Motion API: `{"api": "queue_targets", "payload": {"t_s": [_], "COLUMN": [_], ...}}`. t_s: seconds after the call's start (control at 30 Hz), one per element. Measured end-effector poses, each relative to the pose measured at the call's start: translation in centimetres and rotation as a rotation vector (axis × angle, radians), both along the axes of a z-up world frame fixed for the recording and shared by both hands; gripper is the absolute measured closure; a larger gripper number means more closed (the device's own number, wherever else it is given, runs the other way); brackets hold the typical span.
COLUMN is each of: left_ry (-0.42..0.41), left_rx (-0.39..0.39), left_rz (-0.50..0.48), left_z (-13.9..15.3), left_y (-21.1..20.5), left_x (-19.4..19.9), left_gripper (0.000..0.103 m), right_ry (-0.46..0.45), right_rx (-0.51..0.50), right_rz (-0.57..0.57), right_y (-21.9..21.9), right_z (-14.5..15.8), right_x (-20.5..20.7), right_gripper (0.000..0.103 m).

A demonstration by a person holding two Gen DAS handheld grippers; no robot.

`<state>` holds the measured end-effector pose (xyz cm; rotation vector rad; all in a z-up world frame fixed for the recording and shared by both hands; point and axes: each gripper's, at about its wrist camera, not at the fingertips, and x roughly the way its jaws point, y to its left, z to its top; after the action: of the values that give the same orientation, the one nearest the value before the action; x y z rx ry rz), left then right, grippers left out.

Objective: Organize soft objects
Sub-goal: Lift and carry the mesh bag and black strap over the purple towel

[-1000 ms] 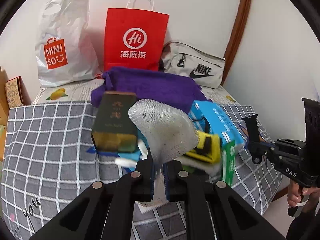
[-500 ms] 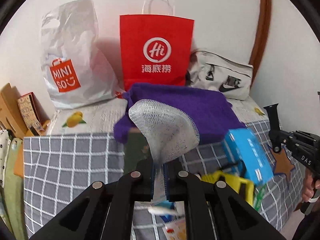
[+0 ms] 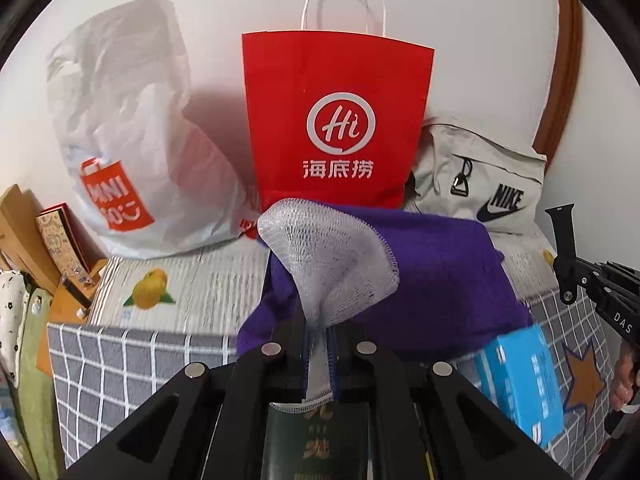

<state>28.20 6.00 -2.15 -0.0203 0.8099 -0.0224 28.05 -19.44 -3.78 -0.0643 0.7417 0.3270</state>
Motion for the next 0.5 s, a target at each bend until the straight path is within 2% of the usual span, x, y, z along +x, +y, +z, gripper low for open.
{"api": "queue_targets", "payload": {"t_s": [0.3, 0.5], "left_ry": [0.016, 0.055], "left_rx": [0.021, 0.021], "left_rz": [-0.015, -0.012], "left_z": [-0.7, -2.4], "left_y": [-1.2, -1.8], "left_x": [5.3, 8.5], "left_gripper": [0.095, 0.095], "right_ry": [0.029, 0.105], "right_rx": [-0.012, -0.027], "right_rz": [0.005, 0.001], "right_y": [0.2, 0.3], "right_z": [-0.9, -3.7], "right_x": [5.2, 8.3], "right_gripper": [0.100, 0.100]}}
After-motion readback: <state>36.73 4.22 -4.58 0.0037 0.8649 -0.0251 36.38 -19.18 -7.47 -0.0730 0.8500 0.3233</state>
